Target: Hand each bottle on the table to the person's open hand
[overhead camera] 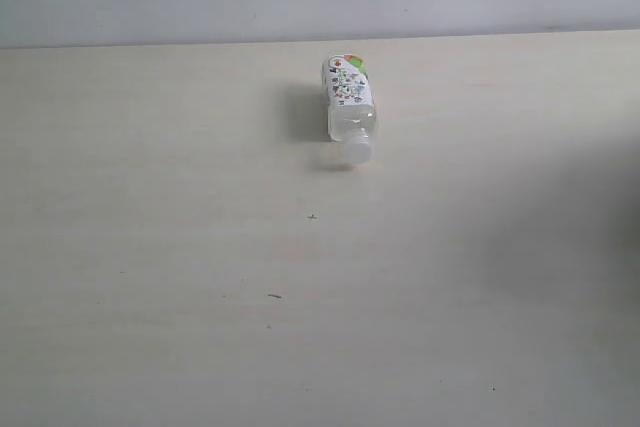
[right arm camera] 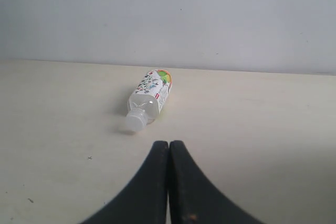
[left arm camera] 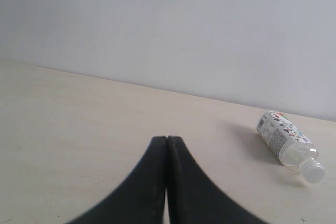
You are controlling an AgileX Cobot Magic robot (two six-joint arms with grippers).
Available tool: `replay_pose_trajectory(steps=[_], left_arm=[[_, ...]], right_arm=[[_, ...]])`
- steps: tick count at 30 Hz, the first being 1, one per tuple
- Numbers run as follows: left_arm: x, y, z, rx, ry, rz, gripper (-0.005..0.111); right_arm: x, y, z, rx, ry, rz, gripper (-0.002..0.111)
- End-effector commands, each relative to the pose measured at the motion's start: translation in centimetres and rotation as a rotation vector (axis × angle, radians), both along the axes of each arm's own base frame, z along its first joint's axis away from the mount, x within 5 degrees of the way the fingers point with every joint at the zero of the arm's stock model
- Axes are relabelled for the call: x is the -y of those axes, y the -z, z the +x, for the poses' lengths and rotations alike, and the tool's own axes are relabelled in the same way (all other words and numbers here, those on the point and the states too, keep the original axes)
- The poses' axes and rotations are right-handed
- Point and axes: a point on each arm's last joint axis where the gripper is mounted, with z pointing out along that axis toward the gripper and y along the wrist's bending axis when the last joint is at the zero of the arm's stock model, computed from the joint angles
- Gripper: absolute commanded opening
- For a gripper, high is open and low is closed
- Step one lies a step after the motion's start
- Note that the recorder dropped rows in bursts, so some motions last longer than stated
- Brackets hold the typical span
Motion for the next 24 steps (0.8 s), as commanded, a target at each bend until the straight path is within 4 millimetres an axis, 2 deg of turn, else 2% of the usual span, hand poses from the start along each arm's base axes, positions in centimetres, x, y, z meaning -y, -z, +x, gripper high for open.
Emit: replay_pose_trajectory(steps=[1, 24], left_arm=[[-0.02, -0.14, -0.05, 0.016, -0.003, 0.002, 0.002], [-0.02, -0.26, -0.04, 0.028, -0.003, 0.01, 0.002]], right_arm=[[0.01, 0.15, 0.02, 0.004, 0.003, -0.002, 0.0], [0.01, 0.15, 0.02, 0.004, 0.003, -0.002, 0.0]])
